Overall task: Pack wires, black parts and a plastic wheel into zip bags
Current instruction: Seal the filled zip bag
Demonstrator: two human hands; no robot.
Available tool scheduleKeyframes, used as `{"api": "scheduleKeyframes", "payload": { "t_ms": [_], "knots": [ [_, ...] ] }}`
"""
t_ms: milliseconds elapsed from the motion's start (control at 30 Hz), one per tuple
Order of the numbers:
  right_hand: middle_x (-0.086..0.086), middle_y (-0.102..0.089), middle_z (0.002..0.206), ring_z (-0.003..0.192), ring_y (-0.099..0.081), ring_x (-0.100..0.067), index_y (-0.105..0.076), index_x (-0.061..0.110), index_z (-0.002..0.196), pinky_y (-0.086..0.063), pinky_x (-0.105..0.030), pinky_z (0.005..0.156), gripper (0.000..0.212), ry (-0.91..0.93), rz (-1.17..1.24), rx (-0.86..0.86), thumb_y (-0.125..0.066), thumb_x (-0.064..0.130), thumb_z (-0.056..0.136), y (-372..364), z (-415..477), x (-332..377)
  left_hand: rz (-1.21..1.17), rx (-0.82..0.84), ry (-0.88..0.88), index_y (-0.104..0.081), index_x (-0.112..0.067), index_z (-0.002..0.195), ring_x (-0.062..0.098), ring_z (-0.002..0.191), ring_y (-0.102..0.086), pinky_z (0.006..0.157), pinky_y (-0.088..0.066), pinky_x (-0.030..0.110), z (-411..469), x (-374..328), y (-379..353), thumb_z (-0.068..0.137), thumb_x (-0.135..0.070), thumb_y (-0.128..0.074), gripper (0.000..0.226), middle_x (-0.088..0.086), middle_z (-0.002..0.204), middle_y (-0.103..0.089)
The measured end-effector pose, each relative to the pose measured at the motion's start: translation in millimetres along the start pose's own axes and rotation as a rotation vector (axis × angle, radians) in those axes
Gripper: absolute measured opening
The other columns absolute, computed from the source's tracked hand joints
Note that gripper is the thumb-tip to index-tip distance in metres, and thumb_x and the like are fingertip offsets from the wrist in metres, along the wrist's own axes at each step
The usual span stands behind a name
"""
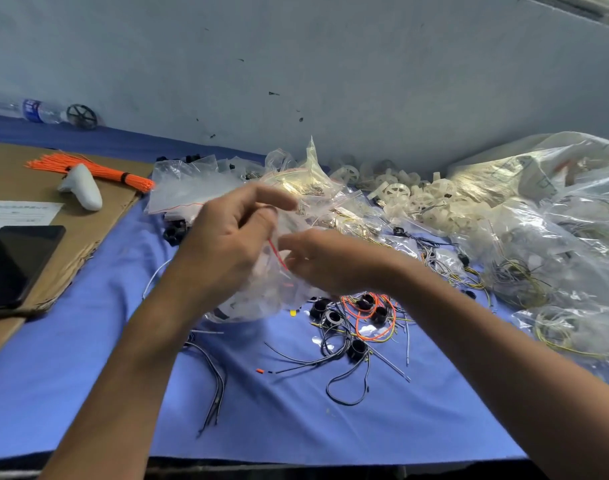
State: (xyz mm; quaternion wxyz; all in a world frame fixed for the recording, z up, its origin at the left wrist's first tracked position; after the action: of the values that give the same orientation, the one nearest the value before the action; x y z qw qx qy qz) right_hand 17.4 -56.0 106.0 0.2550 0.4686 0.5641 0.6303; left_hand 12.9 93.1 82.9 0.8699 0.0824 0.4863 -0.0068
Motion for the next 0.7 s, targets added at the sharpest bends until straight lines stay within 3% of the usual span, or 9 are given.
{"api": "scheduleKeyframes", "payload": {
  "t_ms": [67, 133, 200, 233, 300, 367, 467, 600, 700],
  "knots": [
    [0.004, -0.066, 0.082, 0.056, -0.06, -0.012, -0.066, 0.03, 0.108, -0.048, -0.025, 0.053, 0.023, -0.026, -0.03, -0.093, -0.051, 0.018, 0.097, 13, -9, -8, -0.08, -0.085, 0.041, -0.071, -0.03, 0.098, 0.012, 0.05, -0.036, 0.047, -0.031, 0.027, 3, 7, 11, 0.094, -0.022, -0.051, 0.022, -0.011, 0.059, -0.048],
    [0.005, -0.068, 0.083, 0.065, -0.062, -0.015, -0.066, 0.026, 0.106, -0.049, -0.031, 0.058, 0.015, 0.001, -0.064, -0.402, -0.059, 0.023, 0.093, 25, -16, -12, -0.144, -0.122, 0.059, -0.069, -0.028, 0.099, 0.012, 0.05, -0.037, 0.047, -0.033, 0.029, 5, 8, 18, 0.095, -0.02, -0.052, 0.019, -0.01, 0.06, -0.049],
    [0.005, -0.061, 0.088, 0.075, -0.056, -0.02, -0.055, 0.027, 0.108, -0.039, -0.033, 0.063, 0.03, 0.037, -0.169, -0.655, -0.068, 0.035, 0.083, 31, -21, -11, -0.173, -0.091, 0.05, -0.07, -0.029, 0.1, 0.011, 0.054, -0.044, 0.048, -0.039, 0.023, 6, 5, 20, 0.091, -0.023, -0.058, 0.016, -0.008, 0.066, -0.053],
    [0.004, -0.058, 0.096, 0.08, -0.054, -0.021, -0.048, 0.031, 0.115, -0.04, -0.034, 0.066, 0.044, 0.005, -0.179, -0.657, -0.071, 0.042, 0.079, 32, -17, -12, -0.172, -0.058, 0.04, -0.07, -0.03, 0.101, 0.011, 0.058, -0.048, 0.05, -0.041, 0.021, 6, 2, 20, 0.088, -0.023, -0.061, 0.017, -0.007, 0.069, -0.054],
    [0.0, -0.059, 0.104, 0.085, -0.056, -0.021, -0.044, 0.036, 0.126, -0.044, -0.033, 0.071, 0.054, -0.136, -0.151, -0.457, -0.07, 0.05, 0.08, 30, -5, -19, -0.147, 0.003, 0.025, -0.07, -0.033, 0.102, 0.009, 0.059, -0.049, 0.052, -0.044, 0.02, 5, -2, 17, 0.081, -0.016, -0.065, 0.028, -0.008, 0.072, -0.053],
    [-0.006, -0.068, 0.087, 0.07, -0.061, -0.021, -0.062, 0.026, 0.116, -0.047, -0.026, 0.06, 0.031, -0.188, -0.02, -0.313, -0.066, 0.041, 0.089, 28, 5, -25, -0.067, 0.028, 0.024, -0.068, -0.035, 0.106, 0.01, 0.059, -0.05, 0.052, -0.045, 0.025, 3, -5, 16, 0.077, -0.008, -0.065, 0.039, -0.009, 0.073, -0.052],
    [-0.007, -0.063, 0.056, 0.042, -0.051, -0.015, -0.072, 0.005, 0.095, -0.041, -0.022, 0.039, 0.015, -0.167, 0.479, -0.384, -0.062, 0.017, 0.094, 38, 12, -29, 0.081, -0.047, -0.032, -0.064, -0.039, 0.106, 0.012, 0.06, -0.052, 0.052, -0.045, 0.027, 3, -15, 25, 0.08, -0.007, -0.067, 0.041, -0.011, 0.076, -0.056],
    [-0.001, -0.057, 0.049, 0.04, -0.046, -0.01, -0.067, -0.007, 0.101, -0.036, -0.018, 0.038, 0.015, -0.076, 0.943, -0.471, -0.059, 0.003, 0.093, 64, 11, -16, 0.151, -0.044, -0.097, -0.061, -0.043, 0.094, 0.004, 0.07, -0.059, 0.066, -0.049, 0.021, 1, -29, 44, 0.079, -0.048, -0.071, 0.019, -0.02, 0.089, -0.062],
    [0.0, -0.053, 0.049, 0.045, -0.045, -0.011, -0.068, -0.007, 0.102, -0.034, -0.019, 0.041, 0.019, -0.066, 1.091, -0.469, -0.053, 0.0, 0.093, 78, 8, -11, 0.333, 0.08, -0.032, -0.065, -0.043, 0.099, 0.02, 0.082, -0.066, 0.074, -0.058, 0.037, -4, -28, 56, 0.064, -0.075, -0.07, 0.048, -0.016, 0.111, -0.062]
  ]
}}
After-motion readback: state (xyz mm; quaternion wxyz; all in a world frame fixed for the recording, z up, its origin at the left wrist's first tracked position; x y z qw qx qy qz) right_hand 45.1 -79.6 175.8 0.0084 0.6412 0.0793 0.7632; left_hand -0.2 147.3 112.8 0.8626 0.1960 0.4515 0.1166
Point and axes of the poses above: each hand's wrist, its own z-axis towards the middle knuckle, its own y-axis out of the back of the hand, x = y × z, the point moved 2 cm from there along z, towards the middle knuckle
